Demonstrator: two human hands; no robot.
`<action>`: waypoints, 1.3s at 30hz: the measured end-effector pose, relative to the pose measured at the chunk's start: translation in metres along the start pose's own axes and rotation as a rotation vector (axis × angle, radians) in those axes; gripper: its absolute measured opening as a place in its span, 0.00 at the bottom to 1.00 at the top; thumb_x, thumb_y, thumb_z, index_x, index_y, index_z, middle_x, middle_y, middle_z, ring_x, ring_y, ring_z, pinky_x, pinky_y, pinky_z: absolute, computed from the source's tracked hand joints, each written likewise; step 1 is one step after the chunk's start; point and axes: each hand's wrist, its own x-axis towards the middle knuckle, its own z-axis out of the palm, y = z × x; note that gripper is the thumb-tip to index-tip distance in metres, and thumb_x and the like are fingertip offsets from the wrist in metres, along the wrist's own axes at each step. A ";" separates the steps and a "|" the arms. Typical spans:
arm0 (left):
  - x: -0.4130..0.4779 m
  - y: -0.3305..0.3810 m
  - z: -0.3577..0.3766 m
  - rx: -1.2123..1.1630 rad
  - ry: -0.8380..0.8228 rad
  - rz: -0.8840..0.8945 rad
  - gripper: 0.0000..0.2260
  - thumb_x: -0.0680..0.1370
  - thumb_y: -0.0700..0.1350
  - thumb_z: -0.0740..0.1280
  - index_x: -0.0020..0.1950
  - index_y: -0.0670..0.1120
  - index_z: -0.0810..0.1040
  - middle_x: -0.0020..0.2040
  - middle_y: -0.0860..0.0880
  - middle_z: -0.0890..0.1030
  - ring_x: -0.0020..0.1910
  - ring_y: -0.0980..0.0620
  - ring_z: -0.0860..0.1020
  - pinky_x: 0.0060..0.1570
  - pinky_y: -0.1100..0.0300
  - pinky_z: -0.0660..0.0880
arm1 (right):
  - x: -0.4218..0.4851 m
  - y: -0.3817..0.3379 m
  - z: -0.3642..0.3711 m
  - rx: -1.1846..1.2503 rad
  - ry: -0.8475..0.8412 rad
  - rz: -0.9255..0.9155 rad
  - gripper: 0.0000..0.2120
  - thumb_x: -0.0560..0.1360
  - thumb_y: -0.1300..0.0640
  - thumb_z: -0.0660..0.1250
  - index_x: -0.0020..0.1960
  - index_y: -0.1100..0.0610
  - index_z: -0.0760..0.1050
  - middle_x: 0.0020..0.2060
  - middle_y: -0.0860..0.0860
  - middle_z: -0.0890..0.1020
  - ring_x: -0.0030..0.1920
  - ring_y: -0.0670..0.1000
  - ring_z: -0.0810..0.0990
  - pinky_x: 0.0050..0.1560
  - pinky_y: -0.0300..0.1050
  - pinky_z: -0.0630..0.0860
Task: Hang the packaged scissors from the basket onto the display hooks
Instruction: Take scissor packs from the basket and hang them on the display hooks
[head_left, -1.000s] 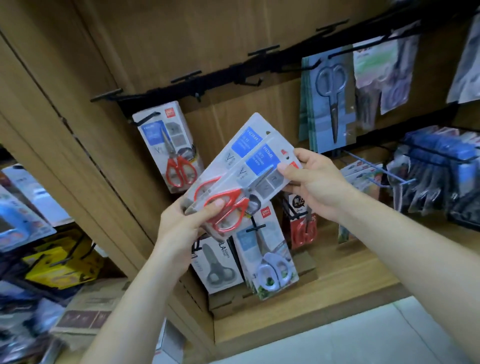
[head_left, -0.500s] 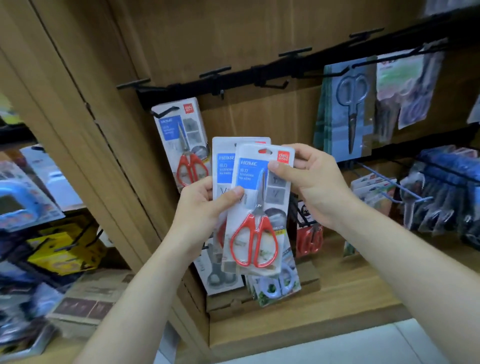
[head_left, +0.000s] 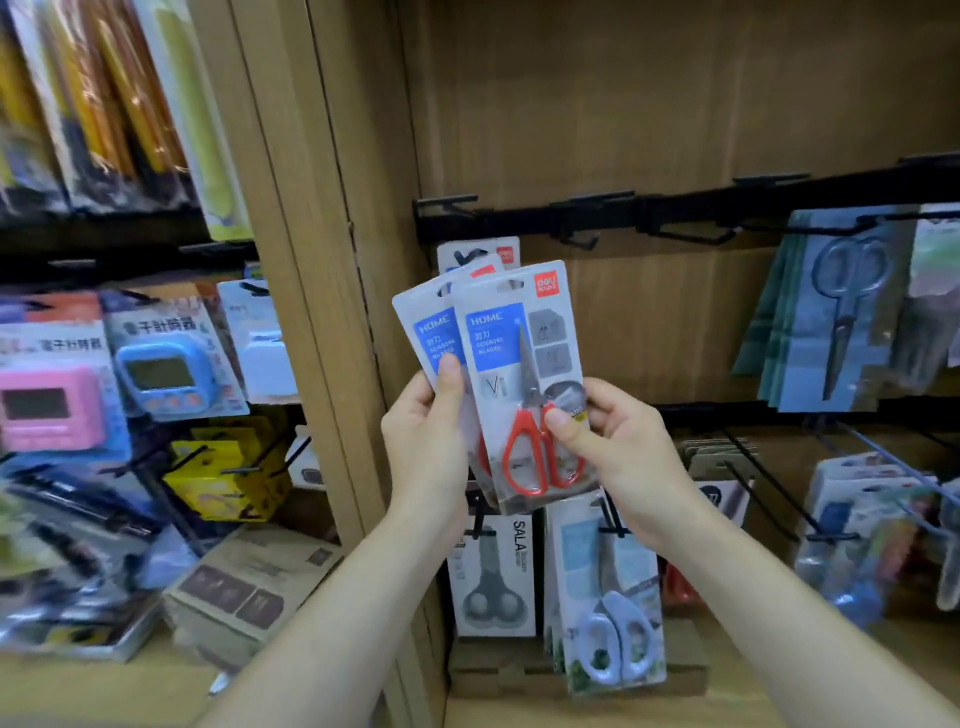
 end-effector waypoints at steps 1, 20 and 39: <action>0.002 0.002 0.002 -0.005 0.004 0.004 0.11 0.85 0.48 0.63 0.60 0.46 0.83 0.55 0.53 0.87 0.54 0.56 0.85 0.45 0.65 0.81 | 0.000 0.000 0.002 -0.004 0.005 -0.020 0.09 0.80 0.62 0.69 0.59 0.56 0.81 0.44 0.53 0.88 0.43 0.49 0.87 0.42 0.41 0.81; 0.021 0.013 0.008 0.022 -0.002 0.004 0.08 0.84 0.50 0.65 0.56 0.49 0.82 0.52 0.52 0.88 0.52 0.53 0.87 0.53 0.48 0.84 | -0.002 -0.002 0.012 0.063 0.023 -0.052 0.13 0.79 0.59 0.69 0.63 0.56 0.80 0.50 0.55 0.88 0.50 0.57 0.88 0.48 0.52 0.84; 0.035 0.019 0.006 0.575 -0.140 0.634 0.32 0.82 0.40 0.67 0.84 0.47 0.58 0.73 0.59 0.70 0.71 0.63 0.71 0.65 0.60 0.76 | -0.007 -0.015 -0.001 -0.360 0.129 -0.164 0.02 0.80 0.59 0.70 0.52 0.55 0.80 0.44 0.55 0.87 0.45 0.56 0.87 0.50 0.60 0.84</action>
